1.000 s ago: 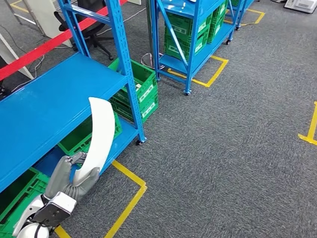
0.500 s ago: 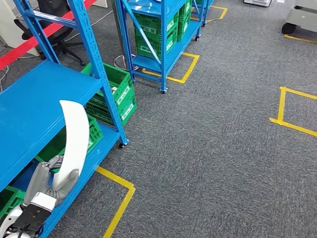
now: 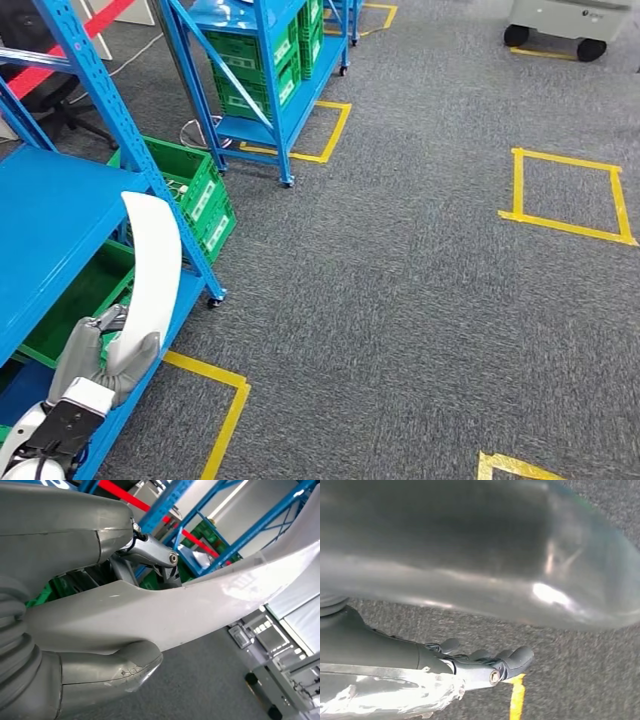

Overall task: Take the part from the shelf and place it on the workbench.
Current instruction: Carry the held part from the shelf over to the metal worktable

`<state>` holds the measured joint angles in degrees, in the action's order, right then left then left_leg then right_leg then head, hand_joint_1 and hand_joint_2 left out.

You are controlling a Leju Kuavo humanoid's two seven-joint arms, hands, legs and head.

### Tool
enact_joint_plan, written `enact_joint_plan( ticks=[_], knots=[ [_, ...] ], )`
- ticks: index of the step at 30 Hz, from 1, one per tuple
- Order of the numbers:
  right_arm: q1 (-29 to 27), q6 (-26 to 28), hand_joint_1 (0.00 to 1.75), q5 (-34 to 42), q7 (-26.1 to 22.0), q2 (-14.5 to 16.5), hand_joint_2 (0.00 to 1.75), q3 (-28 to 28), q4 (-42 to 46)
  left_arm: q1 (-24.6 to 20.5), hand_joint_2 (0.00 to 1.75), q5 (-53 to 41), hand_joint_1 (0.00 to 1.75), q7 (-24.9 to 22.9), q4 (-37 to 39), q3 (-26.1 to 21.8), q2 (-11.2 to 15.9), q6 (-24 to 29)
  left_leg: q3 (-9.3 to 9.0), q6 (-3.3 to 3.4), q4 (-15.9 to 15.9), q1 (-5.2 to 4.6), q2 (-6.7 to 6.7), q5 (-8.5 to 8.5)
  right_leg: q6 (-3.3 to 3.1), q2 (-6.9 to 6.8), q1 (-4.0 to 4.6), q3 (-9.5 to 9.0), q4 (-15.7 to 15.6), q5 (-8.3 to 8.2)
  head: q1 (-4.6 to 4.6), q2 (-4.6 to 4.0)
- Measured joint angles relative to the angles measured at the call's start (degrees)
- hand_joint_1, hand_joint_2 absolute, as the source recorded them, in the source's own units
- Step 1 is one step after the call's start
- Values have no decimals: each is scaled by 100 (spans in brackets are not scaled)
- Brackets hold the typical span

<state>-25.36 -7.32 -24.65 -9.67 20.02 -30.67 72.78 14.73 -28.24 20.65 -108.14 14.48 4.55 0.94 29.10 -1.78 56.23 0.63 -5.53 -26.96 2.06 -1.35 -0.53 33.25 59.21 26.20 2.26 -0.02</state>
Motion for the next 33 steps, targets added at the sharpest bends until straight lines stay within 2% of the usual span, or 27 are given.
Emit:
enact_joint_plan(
  ticks=[1, 3, 5, 6, 7, 8, 9, 11, 12, 13, 15, 16, 17, 18, 19, 20, 21, 22, 23, 24, 26, 27, 28, 31, 33],
  knots=[
    [-9, 2, 0, 1, 1, 0, 0, 0, -3, -9, 175, -2, 175, 0, -4, -3, -10, -4, 9, -29, 25, 12, 49, -38, -38, 45, -1, 16, 3, -9, -2, 0],
    [-9, 2, 0, 13, 6, 0, 0, 1, -5, -21, 175, -7, 175, 0, -16, -16, -16, -21, 174, -66, 383, 27, 272, -296, -106, 142, -11, 34, -4, -33, -18, 0],
    [1, 1, 0, 33, 15, 0, 0, 4, -5, -26, 175, -22, 175, 0, -23, -37, -22, -53, 553, -58, 1157, 25, 464, -674, -147, 252, 5, 62, -4, -48, -28, 0],
    [1, 0, 0, 43, 20, 0, 0, 5, -6, -27, 175, -31, 175, 0, -23, -48, -25, -75, 737, -44, 1505, 22, 495, -788, -161, 317, 17, 75, -4, -55, -28, 0],
    [-3, 3, 0, 58, 25, 0, 0, 7, -5, -30, 175, -39, 175, 0, -23, -54, -28, -100, 847, -26, 1690, 16, 510, -798, -168, 385, 28, 84, -4, -62, -28, 0],
    [-12, 21, 0, 87, 40, 0, 0, 9, -3, -38, 175, -46, 175, 0, -23, -56, -32, -129, 850, 0, 1654, 9, 523, -690, -170, 459, 35, 87, -3, -69, -27, 0],
    [-29, 63, 0, 140, 72, 0, 0, 16, 7, -50, 175, -52, 175, 3, -23, -55, -35, -163, 737, 29, 1393, 0, 555, -486, -166, 533, 39, 84, -3, -77, -27, 0],
    [-110, 226, 0, 338, 204, 1, 0, 61, 71, -91, 175, -80, 175, 26, -23, -40, -42, -228, 366, 89, 603, -8, 761, -91, -139, 664, 40, 85, 2, -92, -27, 0],
    [-193, 353, 0, 495, 311, 2, 0, 112, 151, -119, 175, -100, 175, 45, -23, -12, -43, -249, 228, 98, 305, -10, 857, 1, -115, 715, 37, 102, 6, -102, -27, 0],
    [-311, 497, 0, 671, 435, 2, 0, 187, 264, -149, 175, -130, 175, 64, -22, 35, -44, -255, 160, 103, 139, -17, 928, 23, -84, 759, 29, 124, 5, -114, -24, 0],
    [-603, 799, 0, 1006, 683, 2, 0, 385, 542, -218, 175, -184, 175, 86, -21, 178, -44, -242, 147, 114, 61, -36, 893, 21, -6, 838, 3, 176, -18, -147, -23, 0],
    [-743, 921, 0, 1121, 773, 2, 0, 484, 671, -255, 175, -205, 175, 89, -18, 259, -47, -230, 139, 139, 34, -37, 844, 42, 22, 798, -5, 199, -6, -145, -20, 0],
    [-857, 1015, 0, 1199, 834, 2, 0, 572, 784, -291, 175, -216, 175, 90, -15, 334, -48, -218, 127, 171, 9, -33, 785, 61, 43, 685, 0, 249, 68, -95, -15, 0],
    [-941, 1078, 0, 1245, 873, 2, 0, 648, 878, -318, 175, -224, 175, 91, -10, 397, -49, -207, 115, 198, -16, -25, 711, 75, 60, 537, 9, 347, 255, 25, -9, 0],
    [-1000, 1123, 0, 1279, 902, 2, 0, 720, 965, -336, 175, -227, 175, 91, 1, 450, -50, -194, 110, 216, -23, -24, 628, 77, 71, 370, 17, 486, 562, 202, -7, 0],
    [-1039, 1155, 0, 1301, 922, 2, 0, 781, 1036, -346, 175, -228, 175, 92, 13, 490, -47, -184, 112, 231, -22, -26, 547, 71, 92, 266, 19, 662, 937, 403, -5, 0],
    [-1072, 1177, 0, 1314, 939, 2, 0, 835, 1094, -352, 175, -228, 175, 92, 30, 525, -45, -172, 114, 236, -22, -28, 459, 67, 115, 221, 13, 824, 1299, 565, -5, 0],
    [-1106, 1192, 0, 1321, 951, 2, 0, 879, 1142, -358, 175, -226, 175, 92, 49, 557, -43, -158, 115, 238, -21, -28, 375, 64, 136, 198, 5, 914, 1526, 637, -8, 0],
    [-1139, 1195, 0, 1316, 958, 2, 0, 909, 1177, -364, 175, -222, 175, 90, 65, 586, -40, -138, 115, 235, -20, -27, 300, 60, 154, 180, -6, 896, 1546, 605, -5, 0],
    [-1163, 1154, 0, 1281, 954, 2, 0, 927, 1204, -367, 175, -214, 175, 80, 78, 609, -39, -107, 107, 224, -18, -24, 231, 53, 170, 148, -17, 749, 1328, 478, -6, 0],
    [-1151, 931, 0, 1110, 891, 2, 0, 934, 1232, -356, 175, -176, 175, 33, 87, 620, -31, -13, 79, 172, 3, -29, 113, 20, 187, -37, -27, 255, 539, 178, -3, 0],
    [-1099, 737, 0, 958, 816, 2, 0, 915, 1224, -332, 175, -138, 175, 0, 83, 594, -18, 40, 65, 136, 21, -38, 60, -2, 169, -110, -27, 60, 224, 86, -12, 0],
    [-1020, 523, 0, 791, 716, 2, 0, 876, 1196, -298, 175, -89, 175, -27, 73, 546, -2, 85, 51, 100, 35, -50, 15, -16, 141, -146, -24, -42, 57, 51, -23, 0],
    [-756, 7, 0, 352, 416, 2, 0, 671, 1030, -183, 175, 51, 175, -61, 41, 327, 25, 129, 24, 19, 42, -37, -88, -34, 29, -1, -11, -29, 17, 37, -48, 0],
    [-633, -118, 0, 223, 326, 1, 0, 541, 924, -112, 175, 90, 175, -63, 12, 188, 31, 128, 109, -33, 253, -11, 116, -217, -42, 84, -20, -17, 8, 16, -51, 0]
  ],
)
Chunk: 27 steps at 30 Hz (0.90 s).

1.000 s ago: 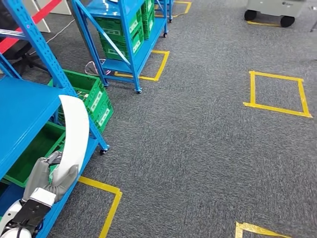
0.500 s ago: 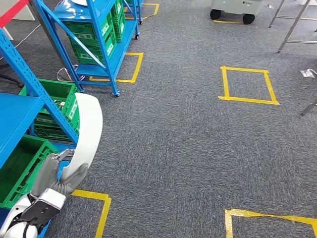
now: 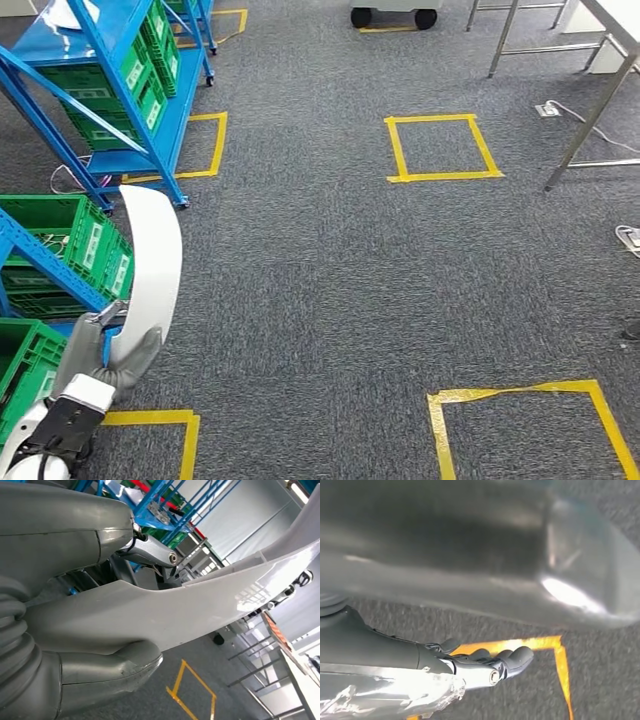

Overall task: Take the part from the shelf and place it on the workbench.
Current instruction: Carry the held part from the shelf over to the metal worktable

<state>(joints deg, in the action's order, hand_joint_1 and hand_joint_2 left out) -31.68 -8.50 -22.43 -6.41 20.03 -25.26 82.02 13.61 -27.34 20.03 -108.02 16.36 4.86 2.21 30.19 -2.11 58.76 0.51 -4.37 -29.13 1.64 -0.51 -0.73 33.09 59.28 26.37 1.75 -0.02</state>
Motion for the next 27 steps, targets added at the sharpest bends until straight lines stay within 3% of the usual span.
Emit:
enact_joint_plan(
  ticks=[2, 3, 4, 5, 6, 7, 9, 11, 13, 15, 17, 19, 20, 21, 22, 24, 25, 26, 27],
  knots=[
    [115, -50, 0, -49, -55, -1, 0, -84, -72, 77, 175, 8, 175, -4, -21, -117, 4, -10, 306, -23, 654, 8, 295, -375, -51, 96, -2, 26, -3, -22, -8, 0],
    [166, -67, 0, -67, -93, -1, 0, -115, -106, 110, 175, 7, 175, -14, -24, -165, 5, -27, 507, -20, 1052, 8, 359, -541, -67, 157, 4, 43, -2, -31, -9, 0],
    [210, -87, 0, -84, -135, -1, 0, -142, -146, 137, 175, -1, 175, -25, -24, -210, 4, -54, 659, -12, 1337, 7, 387, -610, -74, 229, 10, 57, -2, -39, -10, 0],
    [250, -110, 0, -103, -177, -1, 0, -172, -188, 156, 175, -13, 175, -34, -24, -250, 3, -91, 728, -1, 1442, 7, 401, -573, -75, 305, 14, 66, -1, -46, -9, 0],
    [288, -129, 0, -117, -210, -1, 0, -204, -228, 167, 175, -33, 175, -42, -24, -288, 1, -131, 694, 12, 1333, 9, 416, -426, -70, 384, 14, 69, -1, -55, -9, 0],
    [325, -154, 0, -128, -229, -1, 0, -230, -263, 172, 175, -54, 175, -44, -24, -325, -1, -165, 560, 24, 1027, 13, 455, -204, -58, 467, 10, 69, -1, -65, -10, 0],
    [404, -187, 0, -139, -251, -1, 0, -276, -310, 172, 175, -86, 175, -43, -24, -391, -6, -214, 223, 32, 266, 41, 688, 135, -16, 619, 10, 86, 12, -84, -9, 0],
    [477, -211, 0, -145, -284, -1, 0, -322, -354, 168, 175, -95, 175, -36, -24, -448, -15, -261, 62, 40, -122, 48, 846, 203, 53, 749, 3, 137, 1, -118, -9, 0],
    [512, -226, 0, -176, -335, -1, 0, -365, -411, 150, 175, -95, 175, -22, -25, -489, -37, -318, 53, 96, -170, 29, 760, 212, 136, 840, -24, 201, -34, -160, -7, 0],
    [537, -225, 0, -217, -387, -1, 0, -387, -467, 133, 175, -95, 175, -7, -28, -517, -75, -361, 43, 182, -211, 23, 629, 247, 183, 619, -13, 309, 126, -49, 16, 0],
    [599, -218, 0, -235, -427, -1, 0, -391, -520, 141, 175, -96, 175, 3, -32, -538, -103, -380, 38, 241, -228, 2, 476, 258, 195, 256, 14, 573, 710, 314, 40, 0],
    [651, -214, 0, -240, -450, -1, 0, -392, -580, 152, 175, -98, 175, 6, -33, -551, -116, -385, 39, 264, -225, -26, 314, 252, 208, 124, 16, 897, 1439, 659, 44, 0],
    [659, -211, 0, -240, -456, -1, 0, -395, -609, 154, 175, -100, 175, 6, -33, -556, -123, -386, 36, 268, -223, -35, 234, 248, 212, 102, 16, 966, 1626, 706, 42, 0],
    [657, -208, 0, -240, -458, -1, 0, -402, -635, 153, 175, -102, 175, 6, -33, -557, -131, -387, 27, 266, -222, -39, 166, 242, 212, 85, 16, 894, 1534, 620, 43, 0],
    [655, -203, 0, -240, -459, -1, 0, -410, -656, 153, 175, -105, 175, 6, -33, -558, -138, -388, 13, 259, -220, -41, 102, 232, 205, 45, 17, 714, 1234, 458, 43, 0],
    [659, -194, 0, -241, -458, -1, 0, -425, -687, 155, 175, -108, 175, 7, -33, -564, -148, -388, -30, 215, -207, -61, -12, 194, 170, -207, 25, 231, 417, 135, 40, 0],
    [662, -191, 0, -241, -459, -1, 0, -427, -696, 157, 175, -109, 175, 9, -34, -570, -151, -388, -53, 190, -199, -76, -57, 174, 142, -299, 31, 75, 155, 48, 32, 0],
    [663, -190, 0, -241, -459, -1, 0, -428, -704, 158, 175, -110, 175, 11, -35, -575, -152, -387, -70, 162, -194, -89, -102, 163, 113, -352, 39, 0, 24, 9, 25, 0],
    [662, -189, 0, -241, -459, -1, 0, -432, -710, 159, 175, -112, 175, 12, -37, -578, -155, -387, -82, 138, -197, -93, -147, 160, 81, -306, 50, 10, 14, -3, 17, 0]
  ],
)
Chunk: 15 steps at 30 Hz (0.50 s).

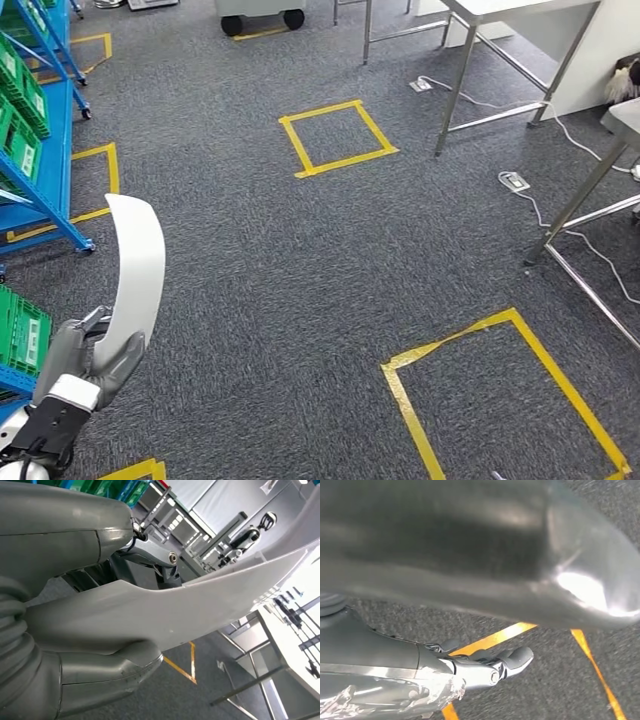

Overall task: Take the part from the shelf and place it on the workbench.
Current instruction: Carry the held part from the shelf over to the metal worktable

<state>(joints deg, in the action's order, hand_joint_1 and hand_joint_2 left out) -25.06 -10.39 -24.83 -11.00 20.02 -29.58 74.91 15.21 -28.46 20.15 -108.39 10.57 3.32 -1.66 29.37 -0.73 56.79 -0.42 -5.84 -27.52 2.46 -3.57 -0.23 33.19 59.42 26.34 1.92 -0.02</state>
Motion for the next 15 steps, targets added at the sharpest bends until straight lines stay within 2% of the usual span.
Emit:
enact_joint_plan(
  ticks=[1, 2, 4, 6, 7, 8, 9, 10, 11, 12, 13, 15],
  knots=[
    [-4, 1, 0, 1, -2, 0, 0, -7, -4, 0, 175, -2, 175, 2, -3, 1, -5, -1, -11, -25, -8, 7, -47, 1, -33, 68, 5, 6, -6, -12, 0, 0],
    [-7, 2, 0, 1, -2, 0, 0, -15, -8, -1, 175, -4, 175, 2, -7, 2, -10, -1, -12, -58, 0, 20, -32, -22, -69, 128, 1, 11, -20, -29, 4, 0],
    [-5, 3, 0, 1, -3, 0, 0, -30, -11, -1, 175, -7, 175, 5, -22, 1, -17, 0, 90, -118, 264, 42, 205, -234, -138, 254, -29, 3, -51, -67, -10, 0],
    [2, 3, 0, 1, -4, 0, 0, -38, -13, 9, 175, -8, 175, 7, -34, -5, -16, 1, 424, -149, 990, 53, 485, -616, -173, 391, -49, 24, -61, -89, -38, 0],
    [3, 3, 0, 1, -4, 0, 0, -40, -14, 16, 175, -9, 175, 7, -35, -8, -15, 1, 626, -152, 1386, 54, 535, -768, -179, 467, -49, 38, -61, -96, -42, 0],
    [1, 3, 0, 1, -4, 0, 0, -42, -18, 22, 175, -9, 175, 7, -35, -9, -16, 0, 773, -150, 1648, 55, 549, -827, -180, 545, -48, 49, -61, -103, -45, 0],
    [-1, 3, 0, 1, -4, 0, 0, -43, -23, 25, 175, -9, 175, 7, -35, -9, -16, 0, 826, -144, 1708, 57, 555, -768, -176, 626, -48, 56, -61, -112, -43, 0],
    [-3, 3, 0, 1, -3, 0, 0, -44, -28, 26, 175, -9, 175, 7, -35, -10, -17, 0, 761, -136, 1534, 61, 568, -600, -165, 707, -50, 59, -61, -122, -44, 0],
    [-3, 3, 0, 3, 0, 0, 0, -45, -32, 25, 175, -8, 175, 7, -35, -10, -17, 0, 607, -131, 1191, 72, 610, -372, -150, 787, -55, 59, -61, -133, -44, 0],
    [-4, 3, 0, 7, 7, 0, 0, -45, -33, 24, 175, -7, 175, 7, -35, -10, -17, 0, 418, -134, 785, 94, 736, -165, -127, 862, -57, 66, -59, -145, -44, 0],
    [-2, 6, 0, 12, 20, 0, 0, -45, -34, 22, 175, -5, 175, 7, -37, -10, -17, 0, 253, -135, 413, 120, 872, -39, -100, 936, -52, 87, -45, -154, -44, 0],
    [-11, 22, 0, 23, 48, 0, 0, -45, -34, 31, 175, -2, 175, 3, -40, -13, -19, -1, 113, -119, 50, 142, 1056, 21, -23, 1064, -52, 150, -45, -193, -43, 0]
  ],
)
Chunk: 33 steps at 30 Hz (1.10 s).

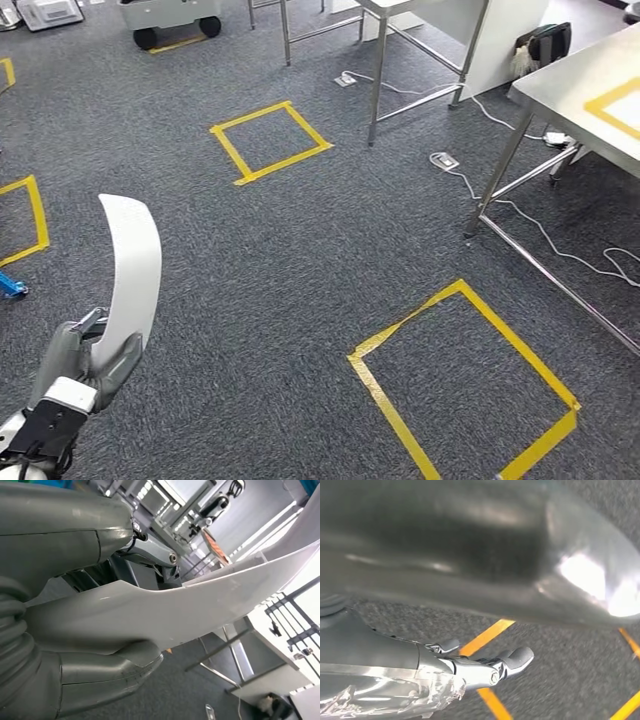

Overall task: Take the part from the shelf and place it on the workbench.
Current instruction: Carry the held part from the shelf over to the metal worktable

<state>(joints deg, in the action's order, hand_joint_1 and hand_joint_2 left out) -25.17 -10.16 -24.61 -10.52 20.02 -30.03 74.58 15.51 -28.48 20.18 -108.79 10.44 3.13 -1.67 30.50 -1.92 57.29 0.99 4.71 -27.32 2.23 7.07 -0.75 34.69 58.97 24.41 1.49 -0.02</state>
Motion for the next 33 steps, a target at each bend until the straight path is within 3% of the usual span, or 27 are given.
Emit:
enact_joint_plan(
  ticks=[2, 4, 6, 8, 9, 10, 11, 13, 15, 17, 19, 21, 23, 24, 25, 26, 28, 29, 31, 33],
  knots=[
    [-35, 19, 0, 9, 18, 0, 0, 2, 0, 7, 175, 1, 175, -4, -2, -3, -3, -1, 5, 69, -39, -16, -95, 11, 83, 93, -26, 68, -31, -46, 1, 0],
    [-73, 28, 0, 15, 36, 0, 0, 4, 0, -4, 175, 2, 175, -4, -4, -4, -11, -1, -1, 149, -69, -24, -235, 46, 123, -144, -15, 177, 123, 59, 20, 0],
    [-83, 32, 0, 36, 65, 0, 0, 8, 0, 1, 175, 2, 175, -4, -6, -14, -16, -1, -2, 208, -82, -49, -390, 57, 123, -525, 12, 434, 712, 414, 43, 0],
    [-88, 33, 0, 120, 128, 0, 0, 13, 0, 24, 175, 2, 175, -4, -6, -32, -16, -3, 1, 237, -78, -83, -556, 50, 118, -649, 15, 715, 1407, 745, 48, 0],
    [-101, 38, 0, 193, 177, 0, 0, 17, 1, 34, 175, 2, 175, -5, -6, -38, -15, -6, 1, 241, -76, -96, -638, 46, 112, -662, 17, 741, 1541, 776, 46, 0],
    [-126, 53, 0, 282, 243, 0, 0, 25, 9, 39, 175, 0, 175, -5, -6, -37, -16, -15, -3, 243, -73, -104, -714, 41, 103, -676, 20, 655, 1461, 706, 48, 0],
    [-173, 90, 0, 387, 326, 0, 0, 42, 35, 41, 175, -5, 175, -8, -6, -26, -16, -26, -14, 239, -71, -108, -785, 32, 89, -725, 27, 444, 1151, 553, 48, 0],
    [-380, 301, 0, 764, 601, 1, 0, 150, 233, 20, 175, -35, 175, -35, -6, 45, -2, -39, -49, 208, -58, -129, -889, 1, 46, -979, 58, -27, 382, 325, 45, 0],
    [-738, 730, 0, 1365, 950, 5, 0, 373, 628, -52, 175, -100, 175, -88, -5, 231, 44, -14, -76, 165, -43, -159, -956, -26, -7, -1120, 87, -214, 34, 289, 38, 0],
    [-1070, 1188, 0, 1899, 1215, 10, 0, 604, 1005, -166, 175, -174, 175, -155, 2, 486, 91, 42, -89, 122, -45, -163, -1029, -41, -60, -1006, 92, -212, 21, 274, 37, 0],
    [-1277, 1459, 0, 2168, 1359, 13, 0, 770, 1267, -273, 175, -227, 175, -215, 15, 731, 118, 109, -52, 51, 79, -138, -903, -161, -123, -875, 68, -231, -7, 233, 34, 0],
    [-1406, 1570, 0, 2286, 1434, 15, 0, 901, 1475, -352, 175, -249, 175, -259, 36, 922, 164, 174, 181, -11, 626, -111, -648, -493, -174, -721, 34, -227, -24, 195, 21, 0],
    [-1478, 1600, 0, 2345, 1494, 15, 0, 985, 1608, -406, 175, -251, 175, -284, 71, 1058, 219, 218, 560, -31, 1391, -97, -546, -804, -190, -557, 24, -209, -24, 181, 15, 0],
    [-1502, 1593, 0, 2357, 1520, 15, 0, 1002, 1644, -427, 175, -250, 175, -287, 91, 1114, 238, 228, 685, -33, 1604, -93, -531, -820, -190, -472, 22, -207, -24, 177, 13, 0],
    [-1520, 1578, 0, 2359, 1541, 15, 0, 1008, 1673, -447, 175, -247, 175, -287, 109, 1161, 249, 233, 710, -31, 1598, -89, -521, -718, -185, -392, 19, -211, -23, 174, 14, 0],
    [-1535, 1556, 0, 2358, 1556, 15, 0, 1008, 1699, -468, 175, -243, 175, -287, 125, 1197, 257, 239, 629, -28, 1368, -81, -506, -515, -178, -325, 13, -219, -23, 172, 15, 0],
    [-1557, 1481, 0, 2375, 1565, 15, 0, 1004, 1752, -519, 175, -236, 175, -284, 145, 1250, 278, 256, 317, -36, 605, -52, -432, -85, -142, -209, 20, -221, -5, 178, -2, 0],
    [-1564, 1432, 0, 2388, 1562, 15, 0, 1002, 1774, -545, 175, -232, 175, -282, 151, 1272, 286, 266, 194, -24, 293, -39, -388, 30, -113, -170, 30, -205, 9, 182, -10, 0],
    [-1577, 1306, 0, 2405, 1542, 15, 0, 992, 1798, -580, 175, -221, 175, -275, 156, 1308, 297, 290, 117, 30, 30, -38, -334, 58, -43, -116, 42, -145, 13, 181, -26, 0],
    [-1572, 1141, 0, 2391, 1516, 15, 0, 952, 1802, -589, 175, -207, 175, -265, 158, 1329, 303, 325, 123, 113, 2, -41, -350, 57, 20, -144, 26, -108, 3, 196, -24, 0]
  ],
)
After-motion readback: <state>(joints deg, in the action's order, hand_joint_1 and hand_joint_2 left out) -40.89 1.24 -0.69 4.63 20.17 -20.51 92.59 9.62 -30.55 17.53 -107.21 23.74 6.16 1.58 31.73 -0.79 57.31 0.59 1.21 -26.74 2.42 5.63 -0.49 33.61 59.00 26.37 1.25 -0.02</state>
